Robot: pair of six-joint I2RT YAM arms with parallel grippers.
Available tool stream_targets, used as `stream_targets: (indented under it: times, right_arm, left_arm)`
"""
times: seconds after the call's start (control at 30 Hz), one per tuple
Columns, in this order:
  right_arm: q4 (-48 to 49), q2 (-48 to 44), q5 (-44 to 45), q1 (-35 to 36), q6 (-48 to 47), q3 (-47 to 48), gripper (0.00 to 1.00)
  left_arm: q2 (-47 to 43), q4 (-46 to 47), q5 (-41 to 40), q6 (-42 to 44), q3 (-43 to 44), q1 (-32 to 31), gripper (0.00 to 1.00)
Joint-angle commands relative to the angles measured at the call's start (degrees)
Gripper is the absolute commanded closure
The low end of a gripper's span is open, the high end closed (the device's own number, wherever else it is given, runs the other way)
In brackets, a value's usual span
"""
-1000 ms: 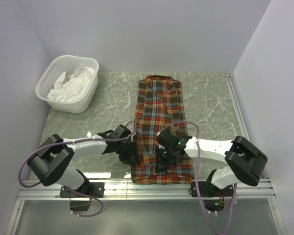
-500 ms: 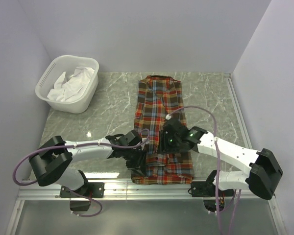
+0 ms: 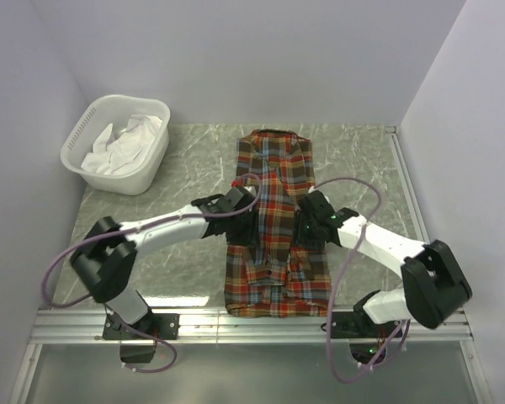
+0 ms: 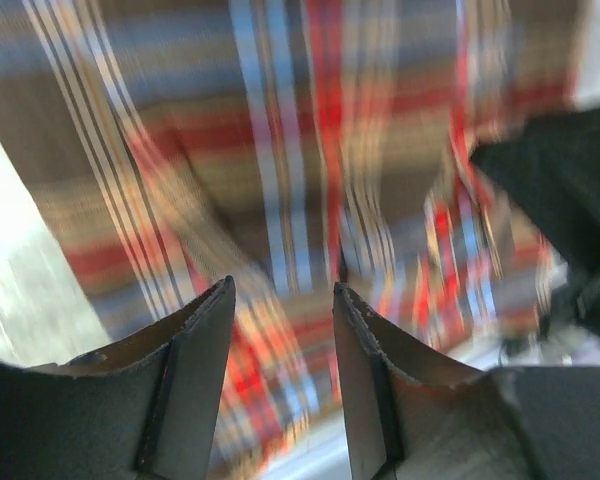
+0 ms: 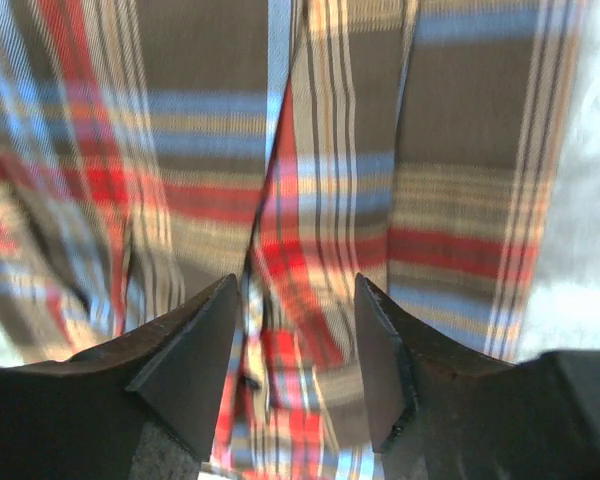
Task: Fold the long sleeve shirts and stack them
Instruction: Fold the shirt
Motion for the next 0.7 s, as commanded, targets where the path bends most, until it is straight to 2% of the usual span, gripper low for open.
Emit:
stream_targets:
  times: [0.0,0.3,0.53,0.67]
  right_arm:
    - [6.2,4.3,3.1,-0.8,-2.2,3.9,0.44]
    - [9.9,17.9,4.9,-1.5,-3.7,10.4,0.46]
    - [9.8,28.7,6.9,-4.0,-6.7,19.5,0.46]
    - [8.1,31.1,7.8,-5.4,-8.2,23.8,0.47]
  left_arm:
    - [6.2,1.1,-6.7,-0.7,4.8,1.8,0.50]
    - [23.1,2.3,-6.6,0.4,15.9,7.7,0.52]
    - [31.1,2.0,-8.2,1.1,25.0,11.3,0.53]
    - [31.8,0.8,-8.9,1.4,29.0,11.8,0.53]
